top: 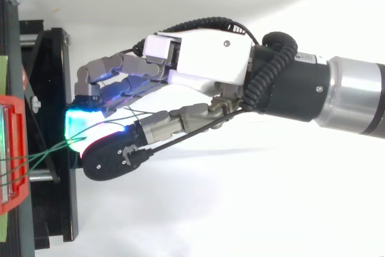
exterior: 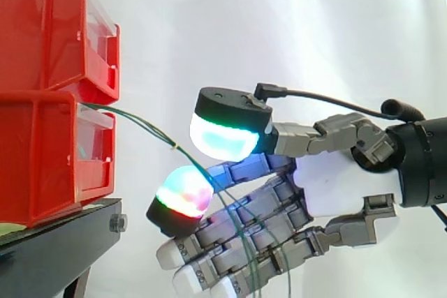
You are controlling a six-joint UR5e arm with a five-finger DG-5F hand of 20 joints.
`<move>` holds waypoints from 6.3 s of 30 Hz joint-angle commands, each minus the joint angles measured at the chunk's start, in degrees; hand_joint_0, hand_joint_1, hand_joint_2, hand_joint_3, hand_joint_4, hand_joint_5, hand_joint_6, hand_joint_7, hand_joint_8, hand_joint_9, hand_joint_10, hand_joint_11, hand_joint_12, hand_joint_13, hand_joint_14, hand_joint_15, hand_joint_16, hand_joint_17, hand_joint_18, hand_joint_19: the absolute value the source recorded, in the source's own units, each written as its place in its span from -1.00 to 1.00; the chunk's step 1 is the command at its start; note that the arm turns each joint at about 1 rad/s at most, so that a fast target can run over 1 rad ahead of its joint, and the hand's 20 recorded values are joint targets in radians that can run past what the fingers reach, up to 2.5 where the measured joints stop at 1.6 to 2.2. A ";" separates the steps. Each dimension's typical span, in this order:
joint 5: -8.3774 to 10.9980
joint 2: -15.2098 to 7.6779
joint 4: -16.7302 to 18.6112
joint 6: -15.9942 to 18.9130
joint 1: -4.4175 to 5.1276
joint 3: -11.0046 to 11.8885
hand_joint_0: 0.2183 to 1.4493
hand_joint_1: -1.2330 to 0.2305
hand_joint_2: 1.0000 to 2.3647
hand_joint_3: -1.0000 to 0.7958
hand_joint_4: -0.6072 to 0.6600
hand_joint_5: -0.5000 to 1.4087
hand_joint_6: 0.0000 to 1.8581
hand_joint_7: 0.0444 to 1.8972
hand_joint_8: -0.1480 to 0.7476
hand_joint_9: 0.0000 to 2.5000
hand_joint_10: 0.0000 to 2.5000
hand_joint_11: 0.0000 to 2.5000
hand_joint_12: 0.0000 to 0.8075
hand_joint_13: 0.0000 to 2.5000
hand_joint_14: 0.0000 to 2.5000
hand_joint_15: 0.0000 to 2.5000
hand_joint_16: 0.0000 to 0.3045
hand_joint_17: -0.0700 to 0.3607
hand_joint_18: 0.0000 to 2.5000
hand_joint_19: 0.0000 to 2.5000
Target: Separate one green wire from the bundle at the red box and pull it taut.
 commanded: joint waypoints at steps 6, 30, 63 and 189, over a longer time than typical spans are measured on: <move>0.22 0.82 -0.58 -0.43 0.21 0.00 -0.35 -0.10 -0.98 -0.27 0.27 -0.58 -0.39 0.42 -0.08 -0.37 -0.99 -0.88 -0.15 -0.47 -0.99 -0.86 -0.65 -0.12 -0.59 -0.74; 0.13 0.90 -0.66 -0.87 0.12 1.67 -0.44 0.00 -0.99 -0.41 0.32 -0.65 -0.10 0.09 -0.02 -0.30 -0.99 -0.69 -0.11 -0.45 -0.99 -0.82 -0.63 -0.09 -0.55 -0.70; 0.30 0.90 -0.84 -1.04 0.38 1.58 -0.35 -0.30 -0.98 -0.31 0.28 -0.66 -0.08 0.09 -0.03 -0.31 -0.99 -0.65 -0.12 -0.44 -0.99 -0.80 -0.63 -0.09 -0.53 -0.69; 0.57 0.90 -0.49 0.28 0.38 -2.90 -0.30 -0.30 -0.96 0.08 -0.13 -0.65 -0.01 0.20 -0.06 -0.21 -0.98 -0.58 -0.14 -0.39 -0.99 -0.74 -0.63 -0.09 -0.46 -0.65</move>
